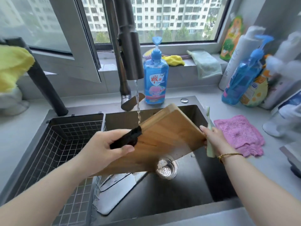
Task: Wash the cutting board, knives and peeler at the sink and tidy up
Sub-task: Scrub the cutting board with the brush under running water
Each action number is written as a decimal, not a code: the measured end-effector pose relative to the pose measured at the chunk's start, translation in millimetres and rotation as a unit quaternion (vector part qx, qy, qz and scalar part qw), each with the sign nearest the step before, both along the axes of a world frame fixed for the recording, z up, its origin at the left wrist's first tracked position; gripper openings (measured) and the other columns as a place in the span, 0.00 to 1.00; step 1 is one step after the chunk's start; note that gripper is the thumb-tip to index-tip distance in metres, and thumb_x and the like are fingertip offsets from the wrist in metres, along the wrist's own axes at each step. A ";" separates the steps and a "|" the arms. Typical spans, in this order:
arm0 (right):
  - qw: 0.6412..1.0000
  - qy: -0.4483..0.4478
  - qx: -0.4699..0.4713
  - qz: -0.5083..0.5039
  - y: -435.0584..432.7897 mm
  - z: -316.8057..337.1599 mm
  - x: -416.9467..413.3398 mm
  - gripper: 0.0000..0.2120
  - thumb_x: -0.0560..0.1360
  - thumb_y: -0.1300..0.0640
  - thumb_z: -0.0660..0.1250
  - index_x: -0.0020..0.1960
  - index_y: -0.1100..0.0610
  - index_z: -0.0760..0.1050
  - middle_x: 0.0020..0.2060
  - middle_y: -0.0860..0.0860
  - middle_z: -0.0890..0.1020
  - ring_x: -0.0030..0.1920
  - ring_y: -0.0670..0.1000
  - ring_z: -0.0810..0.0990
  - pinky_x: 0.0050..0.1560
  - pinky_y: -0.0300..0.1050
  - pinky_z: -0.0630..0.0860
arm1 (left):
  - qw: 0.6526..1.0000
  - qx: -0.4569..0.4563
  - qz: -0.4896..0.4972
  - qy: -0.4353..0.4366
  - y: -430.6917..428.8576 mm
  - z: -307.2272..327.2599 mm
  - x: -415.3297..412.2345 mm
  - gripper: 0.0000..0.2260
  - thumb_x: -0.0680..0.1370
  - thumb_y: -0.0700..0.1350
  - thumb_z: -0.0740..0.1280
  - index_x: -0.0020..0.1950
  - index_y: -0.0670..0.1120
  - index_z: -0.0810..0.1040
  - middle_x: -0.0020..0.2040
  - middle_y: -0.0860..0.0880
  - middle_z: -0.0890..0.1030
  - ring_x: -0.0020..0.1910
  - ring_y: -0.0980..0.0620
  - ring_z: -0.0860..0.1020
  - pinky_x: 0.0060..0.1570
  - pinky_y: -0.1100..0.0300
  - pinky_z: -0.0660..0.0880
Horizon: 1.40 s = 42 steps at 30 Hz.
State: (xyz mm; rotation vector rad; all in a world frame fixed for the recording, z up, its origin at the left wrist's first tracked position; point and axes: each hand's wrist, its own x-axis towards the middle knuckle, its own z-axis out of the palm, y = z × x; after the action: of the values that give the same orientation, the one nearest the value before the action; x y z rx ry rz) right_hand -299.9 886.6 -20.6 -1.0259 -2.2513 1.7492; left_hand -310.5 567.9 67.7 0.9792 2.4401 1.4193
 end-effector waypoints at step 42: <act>0.986 0.130 0.009 0.101 -82.8 77.3 152.0 0.08 0.67 0.60 0.73 0.35 0.54 0.75 0.17 0.45 0.72 0.20 0.44 0.69 0.21 0.37 0.68 | 0.783 0.159 0.191 -0.571 16.0 8.4 65.3 0.32 0.72 0.67 0.57 0.64 0.43 0.68 0.53 0.38 0.77 0.47 0.41 0.78 0.38 0.46 0.76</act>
State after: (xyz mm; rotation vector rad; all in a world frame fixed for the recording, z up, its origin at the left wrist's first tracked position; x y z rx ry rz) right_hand -147.9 803.8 56.7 -0.5423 -2.2643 1.8109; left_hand -245.1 583.9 76.1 -0.4026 1.4803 1.7896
